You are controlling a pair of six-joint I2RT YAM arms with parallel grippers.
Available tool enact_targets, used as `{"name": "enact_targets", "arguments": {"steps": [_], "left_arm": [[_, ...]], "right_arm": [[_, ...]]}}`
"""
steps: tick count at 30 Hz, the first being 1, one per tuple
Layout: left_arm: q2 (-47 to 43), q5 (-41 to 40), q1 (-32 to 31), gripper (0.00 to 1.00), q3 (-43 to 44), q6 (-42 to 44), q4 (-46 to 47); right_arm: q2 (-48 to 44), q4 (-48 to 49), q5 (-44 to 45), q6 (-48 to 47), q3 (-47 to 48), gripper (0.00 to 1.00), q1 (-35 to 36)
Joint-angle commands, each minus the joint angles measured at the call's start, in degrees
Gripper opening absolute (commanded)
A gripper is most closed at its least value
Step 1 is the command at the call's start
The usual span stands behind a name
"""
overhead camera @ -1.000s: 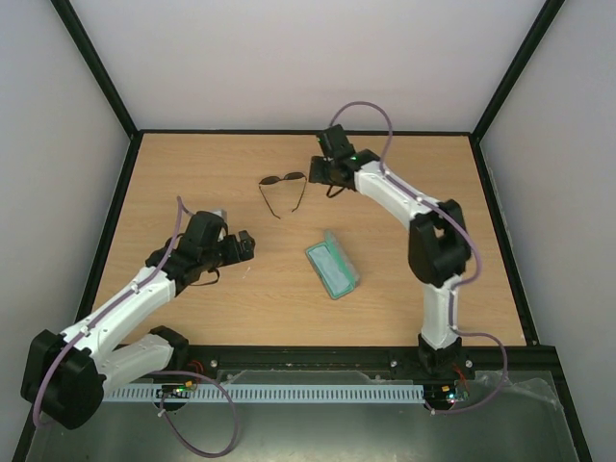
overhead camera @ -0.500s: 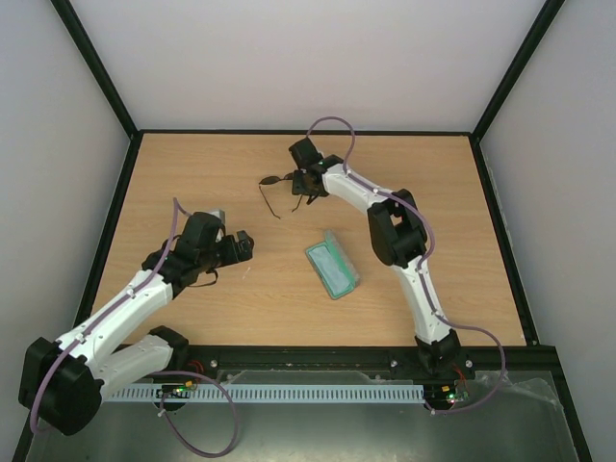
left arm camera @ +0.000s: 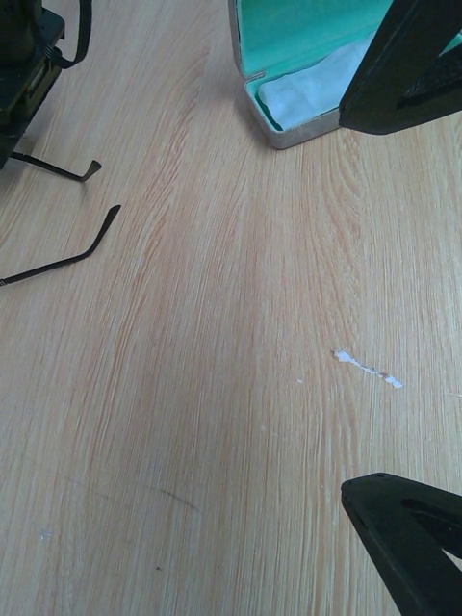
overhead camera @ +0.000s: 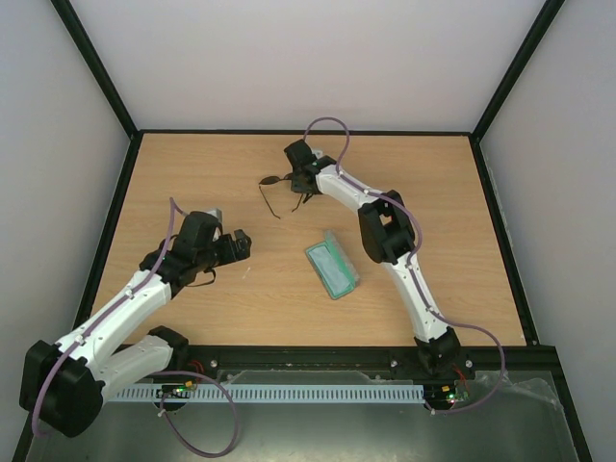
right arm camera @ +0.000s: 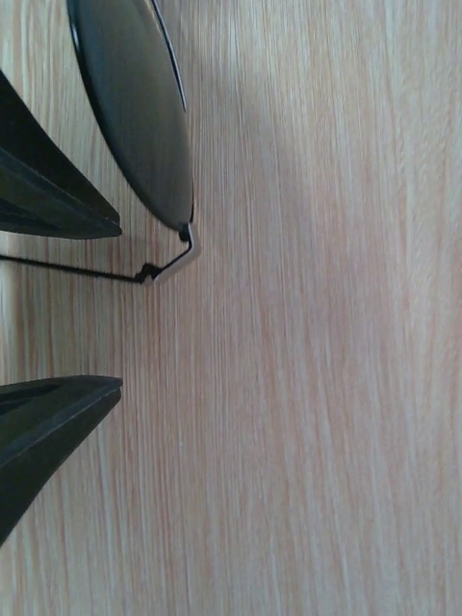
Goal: Organize the sunglasses
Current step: Pick up the sunglasses from the center of the board.
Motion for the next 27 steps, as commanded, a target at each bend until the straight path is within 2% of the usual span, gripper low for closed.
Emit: {"name": "enact_targets", "arguments": {"steps": [1, 3, 5, 10, 17, 27], "left_arm": [[-0.5, 1.2, 0.6, 0.99, 0.9, 1.0, -0.7], [-0.3, 1.3, 0.6, 0.99, 0.9, 1.0, -0.4], [-0.1, 1.4, 0.6, 0.99, 0.9, 1.1, -0.3], [0.2, 1.4, 0.7, 0.99, 1.0, 1.3, -0.1], [1.2, 1.4, 0.8, 0.99, 1.1, 1.2, 0.6], [2.5, 2.3, 2.4, 0.99, 2.2, 0.1, 2.4]], "right_arm": [[0.6, -3.2, 4.4, -0.4, 0.6, 0.37, 0.3], [0.2, -3.0, 4.9, -0.7, -0.6, 0.3, 0.3], [0.1, -3.1, 5.3, -1.3, -1.1, 0.16, 0.3], [-2.4, -2.1, 5.5, -2.5, -4.7, 0.02, 0.2], [-11.7, 0.5, 2.6, -3.8, -9.7, 0.01, -0.1], [-29.8, -0.8, -0.2, -5.6, -15.6, 0.01, 0.0]]}}
